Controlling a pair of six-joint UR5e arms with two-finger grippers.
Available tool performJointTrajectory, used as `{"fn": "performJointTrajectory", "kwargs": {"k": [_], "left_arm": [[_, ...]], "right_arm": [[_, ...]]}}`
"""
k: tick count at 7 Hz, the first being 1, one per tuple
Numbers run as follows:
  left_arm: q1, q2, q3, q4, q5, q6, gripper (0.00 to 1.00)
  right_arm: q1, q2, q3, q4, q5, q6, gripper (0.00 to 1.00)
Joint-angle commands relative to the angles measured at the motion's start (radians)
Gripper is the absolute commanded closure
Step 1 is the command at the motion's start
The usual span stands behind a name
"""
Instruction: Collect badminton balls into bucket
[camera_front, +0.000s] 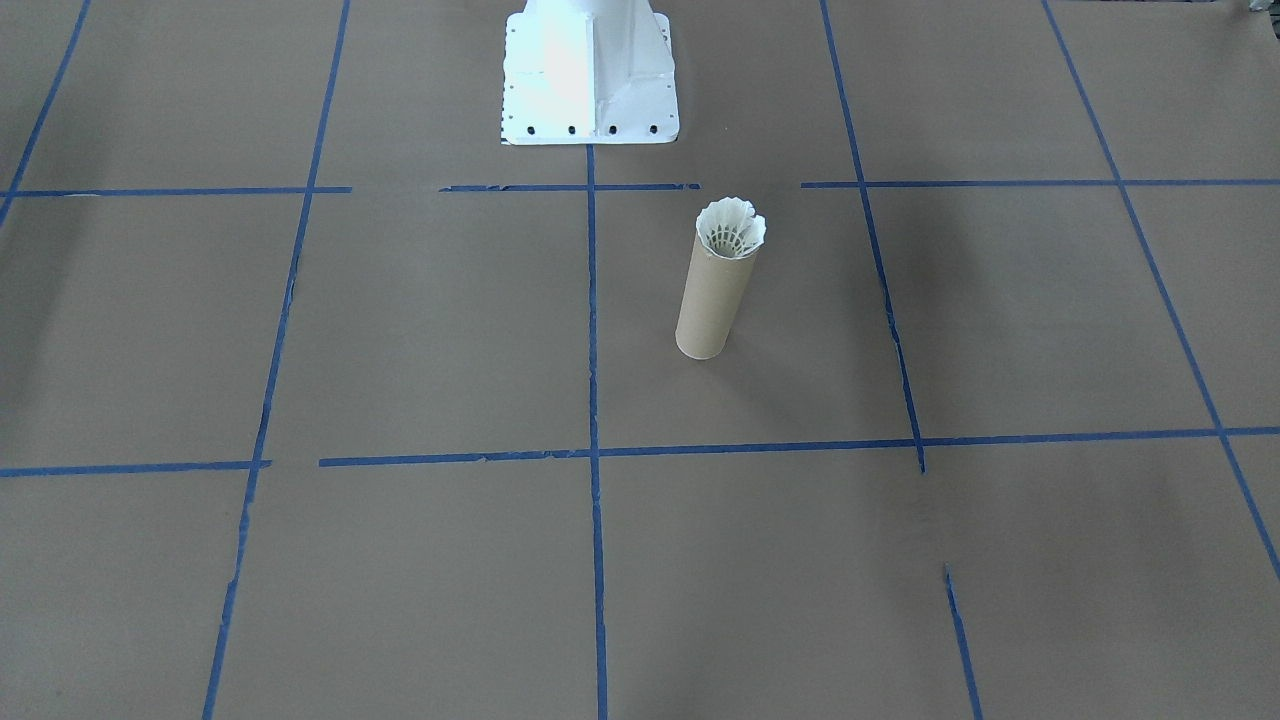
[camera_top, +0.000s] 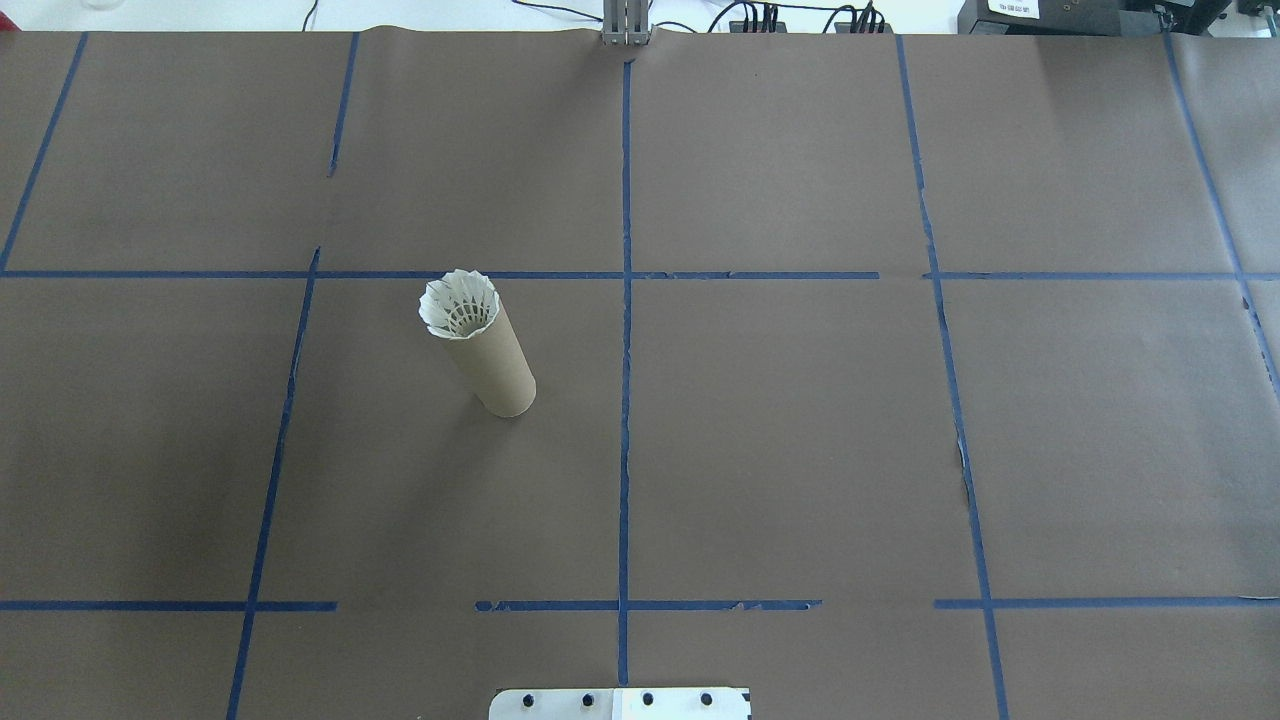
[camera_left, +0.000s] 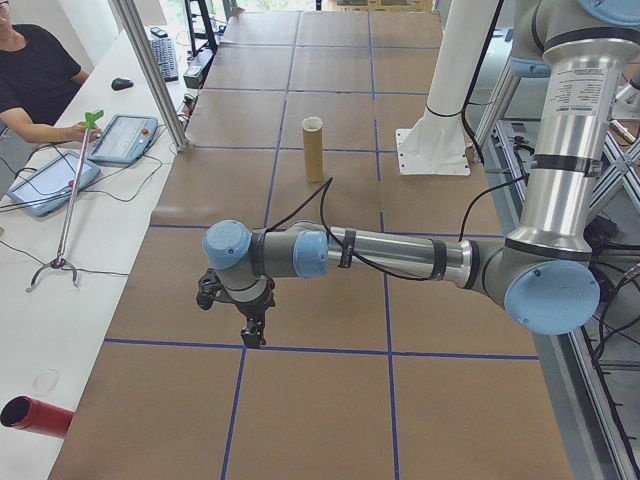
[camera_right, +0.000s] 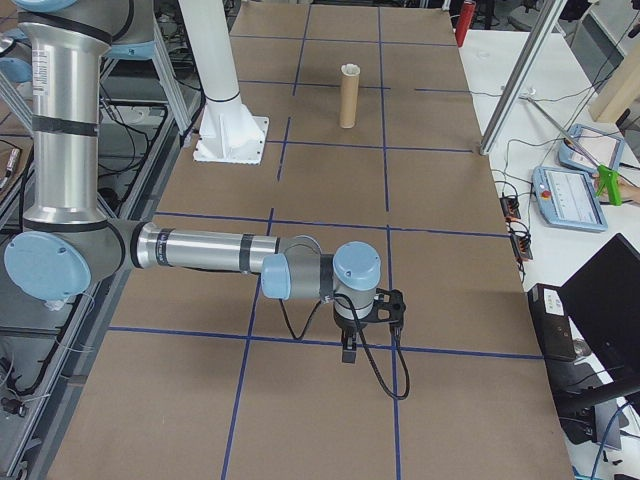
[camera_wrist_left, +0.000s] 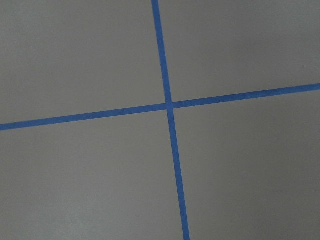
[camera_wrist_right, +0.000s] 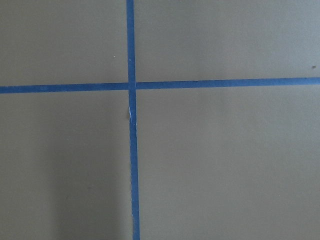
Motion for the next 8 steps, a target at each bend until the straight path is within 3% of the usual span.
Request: {"fn": "performJointTrajectory", "kwargs": {"k": [1,4,8], "left_arm": [[0.000,0.021,0.024,-0.008,-0.006,0.002,0.00],[0.000,0.035,0.022,-0.014,-0.008,0.004,0.00],[0.000,0.038,0.030,-0.041,-0.052,-0.007,0.00]], "right_arm": [[0.000,0.000,0.000,0.000,0.000,0.000,0.00],[0.000,0.000,0.000,0.000,0.000,0.000,0.00],[0.000,0.000,-0.002,0.000,0.000,0.000,0.00]]}}
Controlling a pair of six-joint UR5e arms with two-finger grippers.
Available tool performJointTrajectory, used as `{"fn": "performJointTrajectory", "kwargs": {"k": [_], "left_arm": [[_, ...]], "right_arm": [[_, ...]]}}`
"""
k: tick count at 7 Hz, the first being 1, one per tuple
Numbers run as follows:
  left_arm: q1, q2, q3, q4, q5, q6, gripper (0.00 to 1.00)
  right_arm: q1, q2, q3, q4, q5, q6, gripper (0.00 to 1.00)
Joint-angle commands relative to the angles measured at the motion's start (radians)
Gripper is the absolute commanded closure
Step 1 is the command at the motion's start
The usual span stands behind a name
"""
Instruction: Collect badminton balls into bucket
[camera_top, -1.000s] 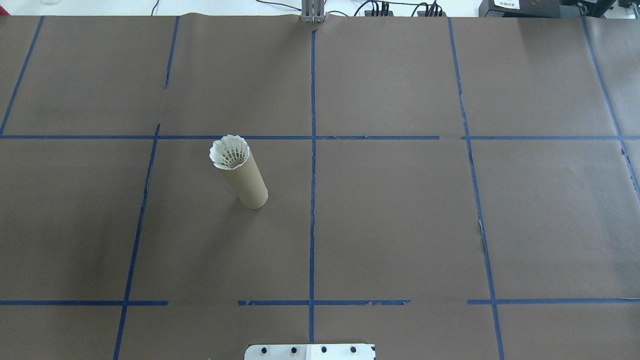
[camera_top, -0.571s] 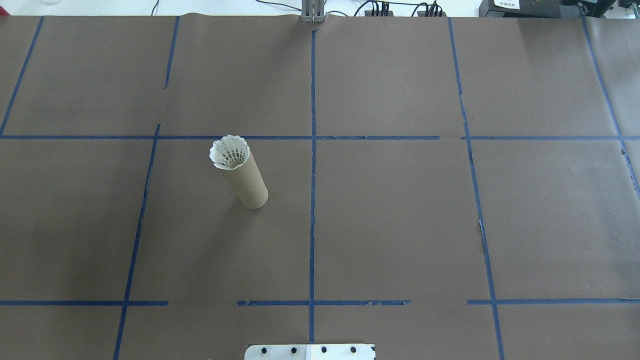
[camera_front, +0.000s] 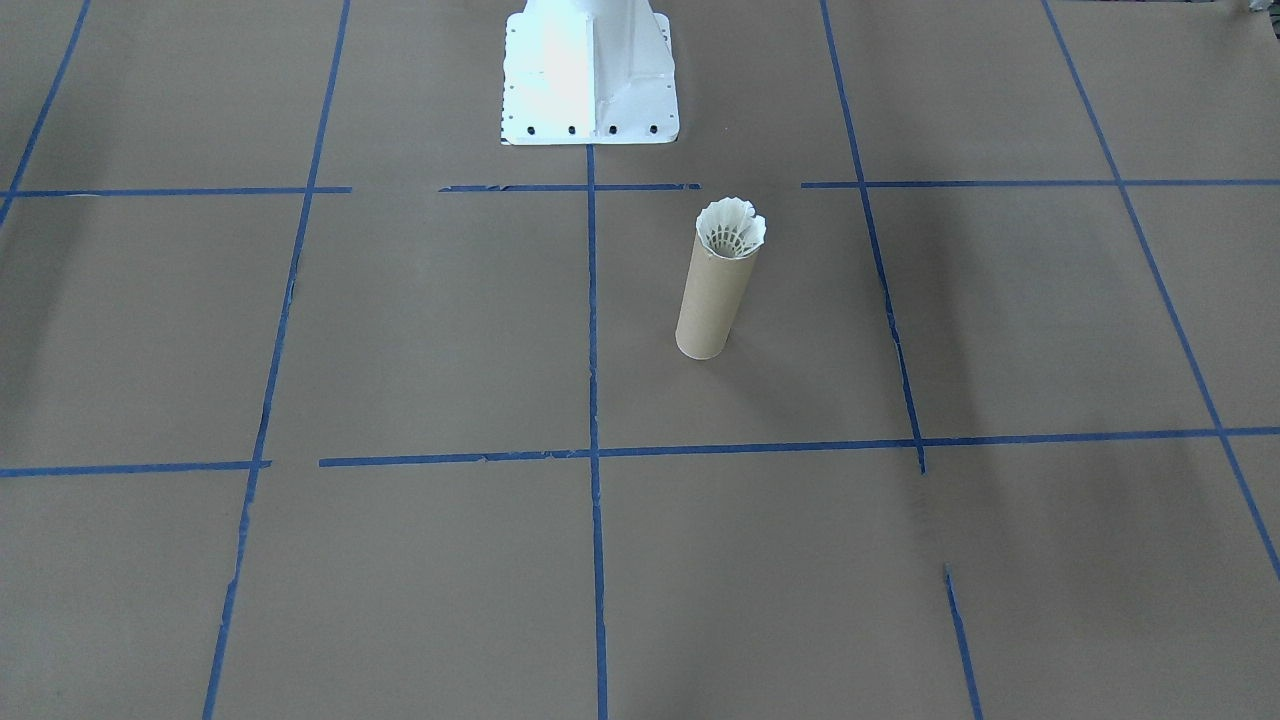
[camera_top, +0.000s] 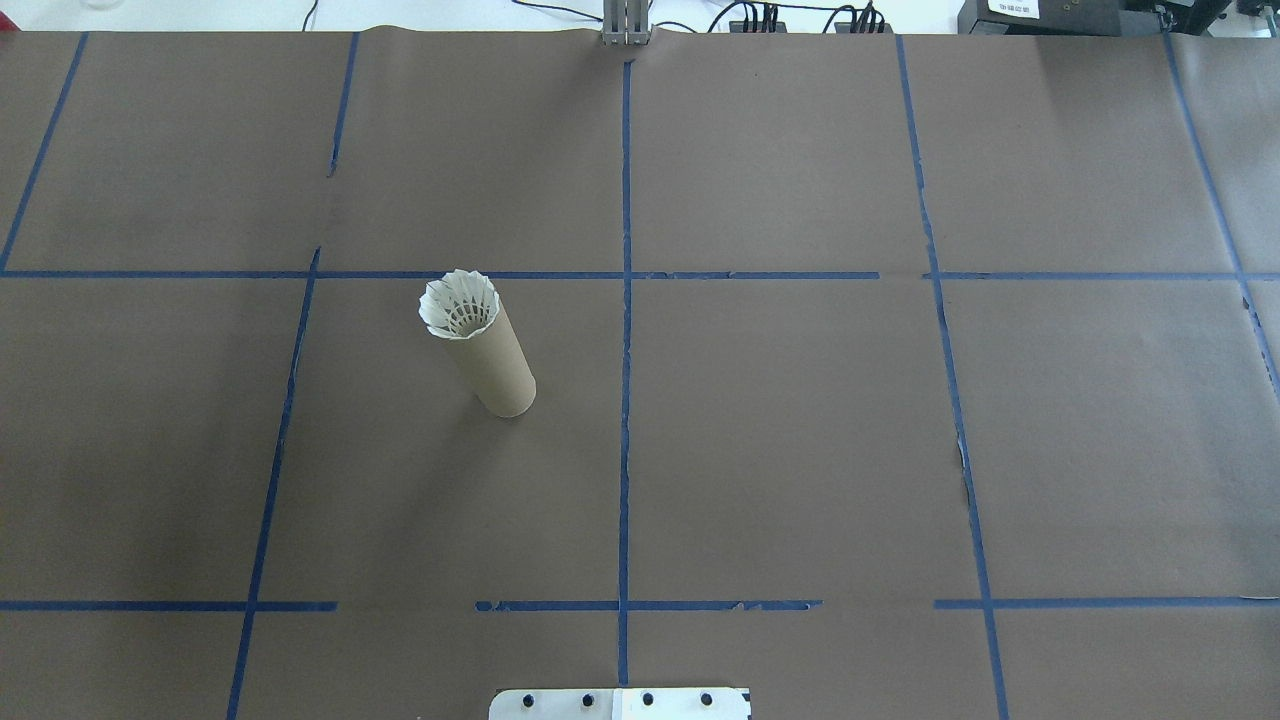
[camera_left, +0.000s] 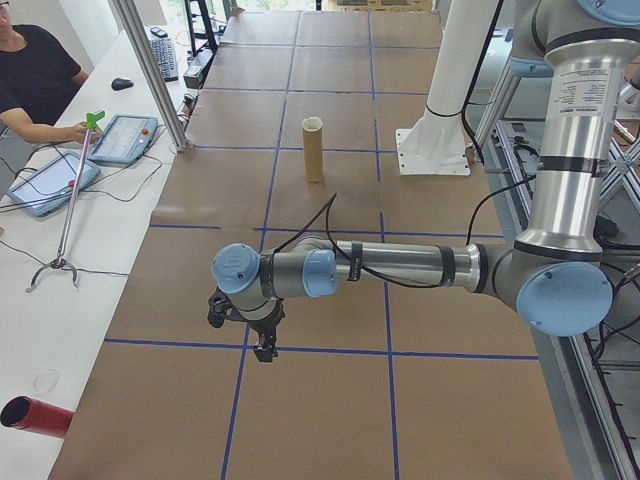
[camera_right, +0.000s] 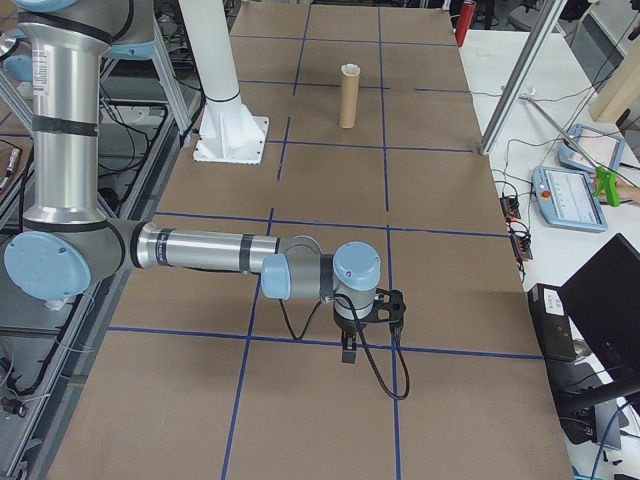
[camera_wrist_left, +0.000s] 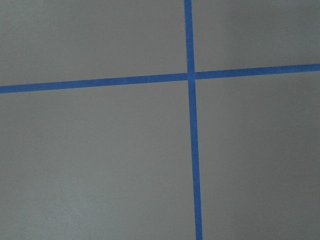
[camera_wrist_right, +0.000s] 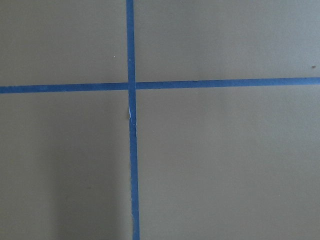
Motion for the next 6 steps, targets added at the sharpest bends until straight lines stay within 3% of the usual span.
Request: {"fn": "performJointTrajectory", "kwargs": {"k": [1,3,6], "left_arm": [[0.000,0.001,0.001,-0.023,-0.009,-0.057,0.00],[0.001,0.030,0.003,-0.118,-0.008,-0.116,0.00],[0.000,0.035,-0.011,-0.136,-0.006,-0.125,0.00]], "right_arm": [[0.000,0.000,-0.001,0.000,0.000,0.000,0.00],[0.000,0.000,0.001,0.000,0.000,0.000,0.00],[0.000,0.000,0.001,0.000,-0.001,0.000,0.00]]}}
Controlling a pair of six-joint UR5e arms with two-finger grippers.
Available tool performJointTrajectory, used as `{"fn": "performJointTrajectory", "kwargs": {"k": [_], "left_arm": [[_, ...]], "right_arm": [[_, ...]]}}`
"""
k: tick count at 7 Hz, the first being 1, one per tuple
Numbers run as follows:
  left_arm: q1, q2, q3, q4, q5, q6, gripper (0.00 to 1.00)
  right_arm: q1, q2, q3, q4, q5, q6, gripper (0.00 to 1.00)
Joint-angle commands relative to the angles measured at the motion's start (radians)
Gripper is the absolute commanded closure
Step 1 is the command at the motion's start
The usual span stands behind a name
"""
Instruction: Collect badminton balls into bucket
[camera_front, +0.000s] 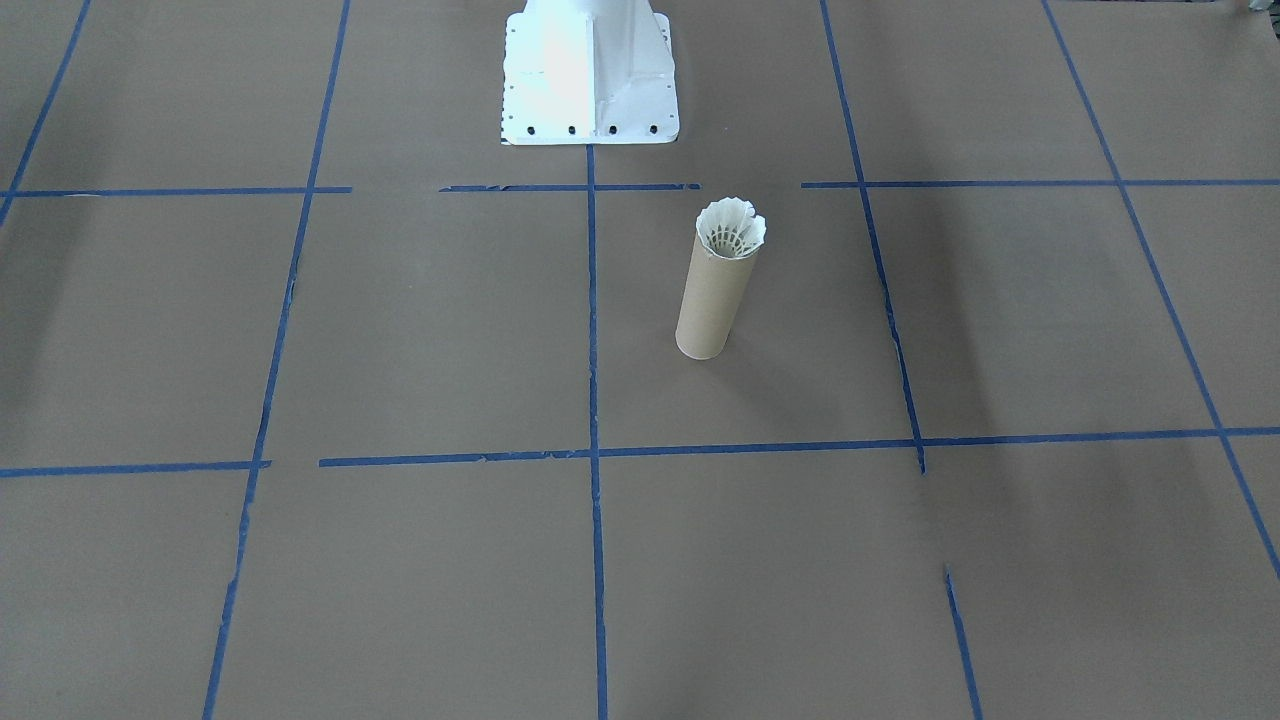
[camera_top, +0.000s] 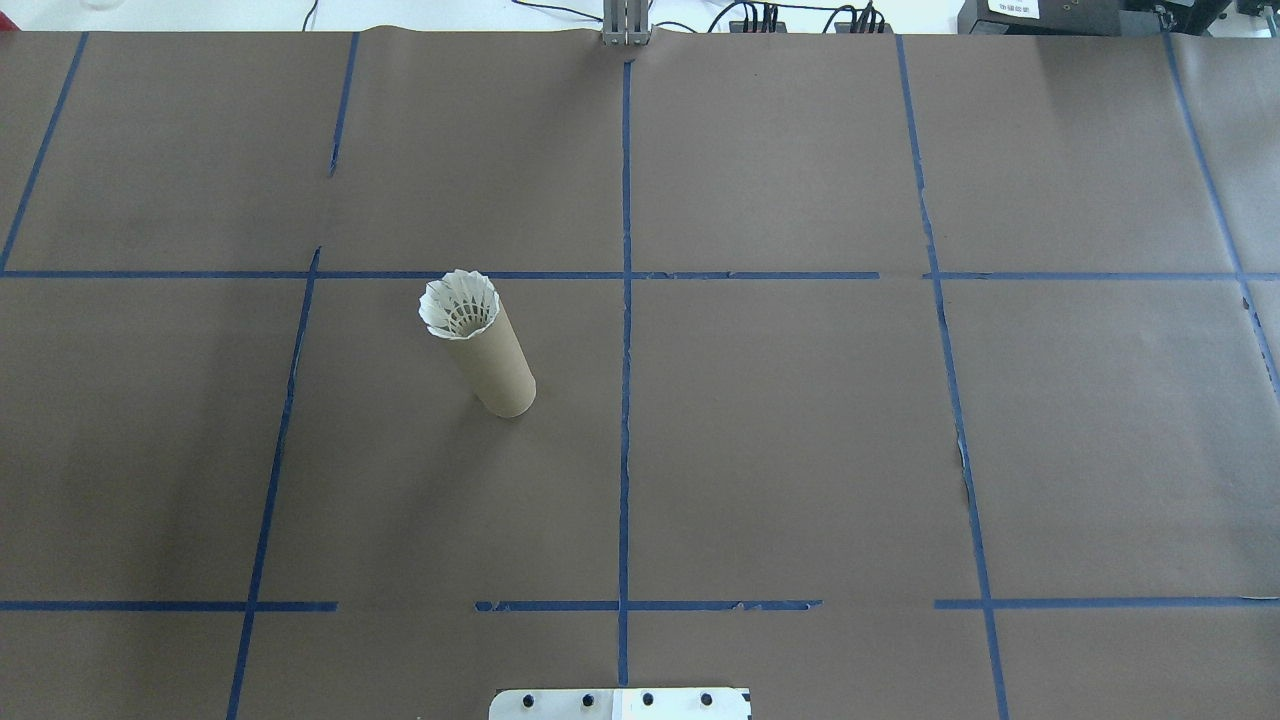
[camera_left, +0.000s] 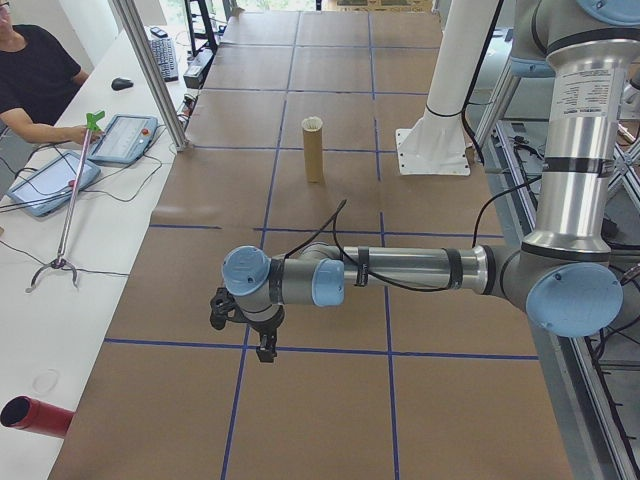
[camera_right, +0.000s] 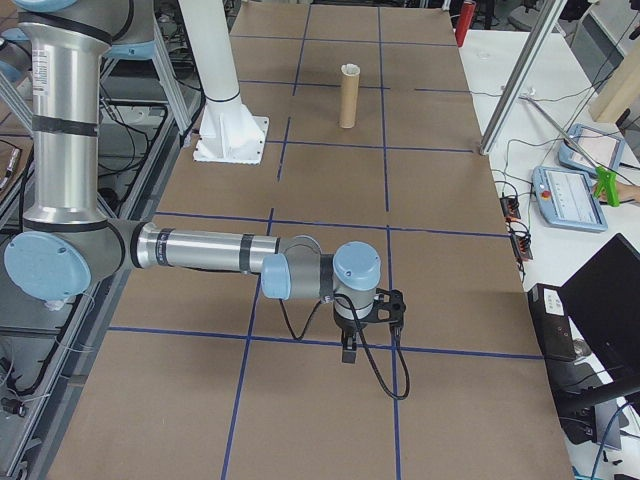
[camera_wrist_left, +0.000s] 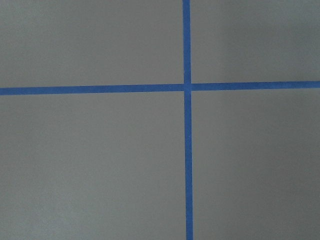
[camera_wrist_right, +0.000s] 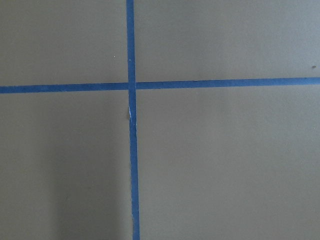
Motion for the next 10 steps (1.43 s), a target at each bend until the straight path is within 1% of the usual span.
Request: {"fn": "performJointTrajectory", "kwargs": {"k": [1,10], "left_arm": [[0.001,-0.002,-0.006,-0.003,0.001,-0.004,0.00],[0.001,-0.016,-0.007,-0.002,0.007,-0.005,0.00]], "right_arm": [[0.000,0.000,0.000,0.000,0.001,0.000,0.00],[0.000,0.000,0.000,0.000,0.000,0.000,0.00]]}}
